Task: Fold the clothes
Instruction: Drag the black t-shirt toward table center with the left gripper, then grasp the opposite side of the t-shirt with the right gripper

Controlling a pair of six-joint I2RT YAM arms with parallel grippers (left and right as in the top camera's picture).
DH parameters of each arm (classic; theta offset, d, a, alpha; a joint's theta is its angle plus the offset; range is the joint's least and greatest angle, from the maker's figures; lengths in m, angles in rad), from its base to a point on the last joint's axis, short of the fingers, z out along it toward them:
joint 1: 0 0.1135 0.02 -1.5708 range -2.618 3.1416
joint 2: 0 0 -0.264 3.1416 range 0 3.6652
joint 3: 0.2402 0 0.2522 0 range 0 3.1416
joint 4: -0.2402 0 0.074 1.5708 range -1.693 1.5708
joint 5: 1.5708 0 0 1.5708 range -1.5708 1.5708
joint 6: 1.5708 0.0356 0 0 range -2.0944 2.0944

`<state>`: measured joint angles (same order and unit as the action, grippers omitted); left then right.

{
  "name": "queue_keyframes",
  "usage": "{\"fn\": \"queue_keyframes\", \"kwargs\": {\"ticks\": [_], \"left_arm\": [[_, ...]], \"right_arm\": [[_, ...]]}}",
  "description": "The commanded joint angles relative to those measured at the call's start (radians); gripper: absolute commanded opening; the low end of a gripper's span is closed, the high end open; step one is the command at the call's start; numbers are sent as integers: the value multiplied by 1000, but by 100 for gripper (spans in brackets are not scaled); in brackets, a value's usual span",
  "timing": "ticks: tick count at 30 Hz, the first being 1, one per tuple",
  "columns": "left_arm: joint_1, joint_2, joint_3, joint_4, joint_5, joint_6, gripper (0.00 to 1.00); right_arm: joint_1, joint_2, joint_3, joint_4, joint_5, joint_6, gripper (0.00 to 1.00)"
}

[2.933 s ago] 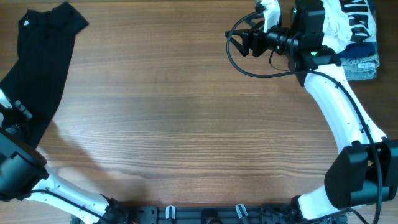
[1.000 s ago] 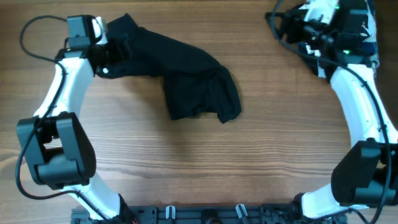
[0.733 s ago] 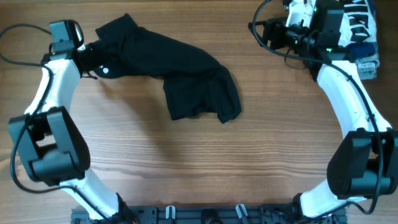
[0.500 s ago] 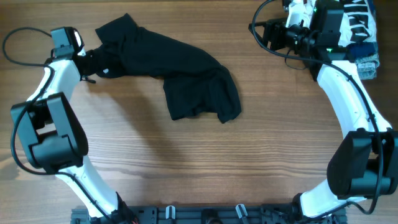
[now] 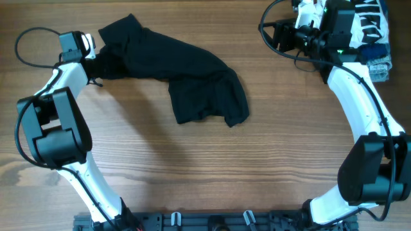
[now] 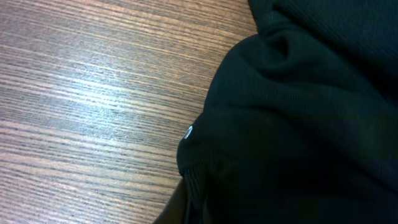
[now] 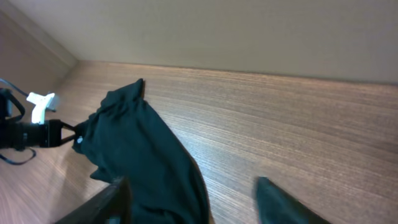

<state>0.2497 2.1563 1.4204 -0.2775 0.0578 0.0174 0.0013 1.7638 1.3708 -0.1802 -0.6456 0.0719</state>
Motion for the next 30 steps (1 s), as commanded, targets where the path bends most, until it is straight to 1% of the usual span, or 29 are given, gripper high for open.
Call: {"fn": "queue_keyframes", "kwargs": {"ticks": [1,3,7,9,13,16,20,23,26,30], "left_arm": [[8,-51,0,-49,-22,-12,4],[8,-107,2,-62,-29,-42,4],[5,-330,12,-82,-16,-159,4],[-3,-426,13,-78,18,-190,4],[-51,-612,13,-61,42,-190,4],[-108,-718,13,-48,42,-190,4],[-162,-773,13,-48,42,-189,4],[-183,-776,13,-49,42,-186,4],[-187,-776,13,-42,38,-186,4],[-176,-776,13,-8,-30,-186,4]], "right_arm": [[5,17,22,-22,10,32,60],[5,17,22,-37,10,32,60],[5,17,22,-80,22,31,59],[5,17,22,-106,21,24,59],[9,16,22,-180,21,-6,58],[26,16,22,-255,21,-71,58],[68,16,23,-287,21,-127,60],[112,16,23,-279,31,-168,64],[149,17,23,-286,70,-178,65],[222,17,23,-351,70,-183,65]]}}
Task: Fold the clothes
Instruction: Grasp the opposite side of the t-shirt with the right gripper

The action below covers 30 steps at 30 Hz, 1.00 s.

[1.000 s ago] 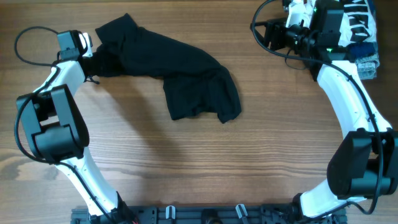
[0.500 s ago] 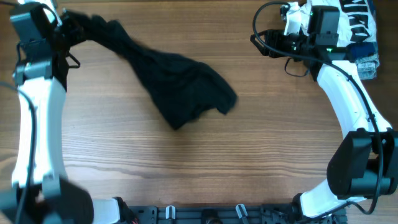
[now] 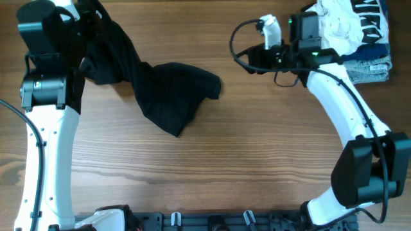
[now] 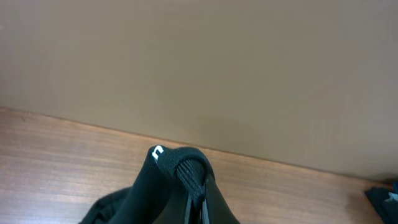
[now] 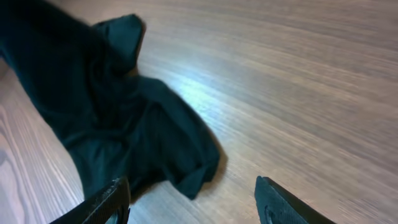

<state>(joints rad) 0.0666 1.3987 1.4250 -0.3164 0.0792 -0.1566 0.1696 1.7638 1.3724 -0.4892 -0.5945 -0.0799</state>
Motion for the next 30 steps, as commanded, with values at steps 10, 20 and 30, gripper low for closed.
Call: {"fn": "queue_keyframes", "kwargs": {"ticks": [10,20,30], "left_arm": [[25,-19,8,-37,-54,-13,4],[25,-19,8,-167,-43,-35,4],[25,-19,8,-187,-43,-35,4]], "right_arm": [[270,129,21,-80,228,-58,66],[262,326,21,80,337,-28,61],[262,340,21,79,272,3,50]]}}
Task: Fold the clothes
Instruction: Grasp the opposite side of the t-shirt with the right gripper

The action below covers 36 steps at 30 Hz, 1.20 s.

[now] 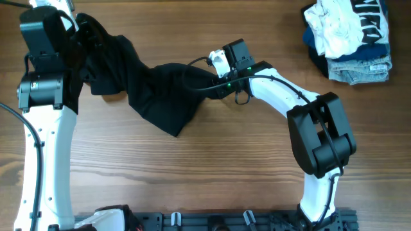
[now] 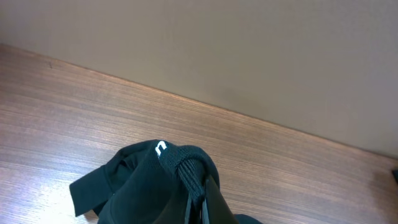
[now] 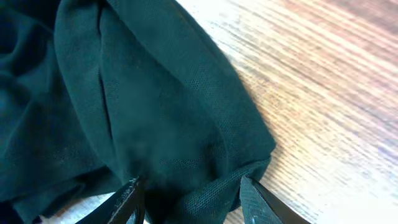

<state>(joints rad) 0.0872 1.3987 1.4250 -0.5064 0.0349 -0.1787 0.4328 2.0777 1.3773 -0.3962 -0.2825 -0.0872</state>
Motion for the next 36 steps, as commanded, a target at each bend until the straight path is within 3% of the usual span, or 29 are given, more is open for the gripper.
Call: {"fn": "queue_keyframes", "kwargs": {"ticks": [1,10,12,15,18,20,27,36], "left_arm": [[5,-19,8,3,1,-13,4],[5,-19,8,2,1,-12,4],[5,-19,8,-7,-7,-9,4],[5,-19,8,-11,-11,-9,4],[5,-19,8,-11,-20,-9,4],[5,-19,8,-11,-37,-9,4],[5,-19,8,-53,-30,-9,4],[-5,5,8,-332,88,-10,4]], "right_arm": [[-1,26,16,-20,-40,10,50],[-1,33,16,-48,-38,10,51],[-1,68,16,-39,37,42,60],[-1,121,16,-22,69,66,59],[-2,119,16,-19,69,77,19],[-20,97,26,-31,77,121,4],[-222,50,266,-150,61,147,4],[-386,50,337,60,-89,137,4]]}}
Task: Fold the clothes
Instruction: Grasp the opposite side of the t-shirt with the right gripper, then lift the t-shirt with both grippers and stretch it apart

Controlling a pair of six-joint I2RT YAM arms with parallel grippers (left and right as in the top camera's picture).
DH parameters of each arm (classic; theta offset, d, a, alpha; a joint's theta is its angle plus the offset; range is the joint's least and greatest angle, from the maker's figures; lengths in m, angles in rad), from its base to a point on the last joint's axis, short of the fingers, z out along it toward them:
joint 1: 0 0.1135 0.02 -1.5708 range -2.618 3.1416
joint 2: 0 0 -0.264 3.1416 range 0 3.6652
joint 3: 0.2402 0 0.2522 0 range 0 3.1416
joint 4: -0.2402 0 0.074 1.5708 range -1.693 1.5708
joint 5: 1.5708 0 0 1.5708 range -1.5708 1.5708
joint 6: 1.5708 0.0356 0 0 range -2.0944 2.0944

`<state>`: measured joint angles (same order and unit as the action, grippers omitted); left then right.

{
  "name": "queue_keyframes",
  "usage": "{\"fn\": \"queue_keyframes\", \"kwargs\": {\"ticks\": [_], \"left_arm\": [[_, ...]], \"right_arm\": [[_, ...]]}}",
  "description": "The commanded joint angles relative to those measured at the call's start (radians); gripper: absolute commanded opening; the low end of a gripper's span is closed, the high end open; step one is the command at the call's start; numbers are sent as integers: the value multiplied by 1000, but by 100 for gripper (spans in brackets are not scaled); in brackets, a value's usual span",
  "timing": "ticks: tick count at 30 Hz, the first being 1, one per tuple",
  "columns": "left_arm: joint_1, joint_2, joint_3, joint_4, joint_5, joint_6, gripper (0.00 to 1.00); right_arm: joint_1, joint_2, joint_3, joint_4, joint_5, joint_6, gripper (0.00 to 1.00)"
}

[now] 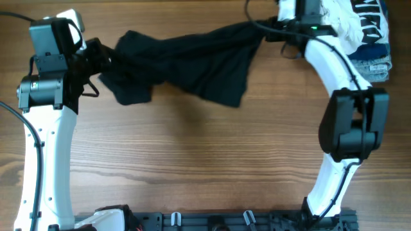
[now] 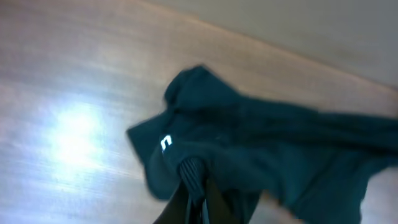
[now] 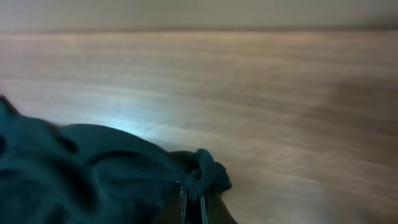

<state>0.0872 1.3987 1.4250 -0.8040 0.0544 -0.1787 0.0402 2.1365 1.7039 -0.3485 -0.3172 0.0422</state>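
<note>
A black garment (image 1: 192, 61) hangs stretched across the back of the table between both arms. My left gripper (image 1: 99, 54) is shut on its ribbed left edge (image 2: 191, 171), where a small white mark (image 2: 166, 144) shows on the cloth. At the back right my right gripper (image 1: 266, 31) is shut on the garment's other bunched edge (image 3: 202, 174). A loose flap sags from the middle of the span.
A pile of other clothes (image 1: 359, 32), white, dark blue and grey, lies at the back right corner, just right of the right arm. Bare wooden table (image 1: 205, 160) spreads in front of the garment.
My right gripper was at the garment's right end on the table mid-table; now it is shut on that end at the back right. The garment is now stretched out between both grippers.
First the garment lay crumpled at the back left with my left gripper at its edge and the right gripper open near the clothes pile. Then the left gripper held it raised. The open right gripper reached the cloth's right end, and now both hold it spread.
</note>
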Motion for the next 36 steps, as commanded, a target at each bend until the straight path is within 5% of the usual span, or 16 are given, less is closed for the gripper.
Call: {"fn": "queue_keyframes", "kwargs": {"ticks": [1,4,7,10,16,20,36], "left_arm": [[-12,11,8,-45,75,-11,4],[-52,32,8,-59,76,-13,4],[-106,72,8,-60,75,-12,4],[-130,112,8,-60,45,-13,4],[-104,133,8,-50,38,-13,4],[-84,133,8,-49,38,-13,4],[-78,133,8,-54,38,-13,4]], "right_arm": [[6,-8,10,11,-55,4,6],[6,-9,19,-15,-56,-9,36],[6,-15,82,-154,-101,-17,82],[6,-50,150,-359,-122,-17,99],[24,-124,151,-720,-122,-15,90],[92,-124,52,-794,-122,-14,80],[238,-124,-389,-362,14,153,60]]}}
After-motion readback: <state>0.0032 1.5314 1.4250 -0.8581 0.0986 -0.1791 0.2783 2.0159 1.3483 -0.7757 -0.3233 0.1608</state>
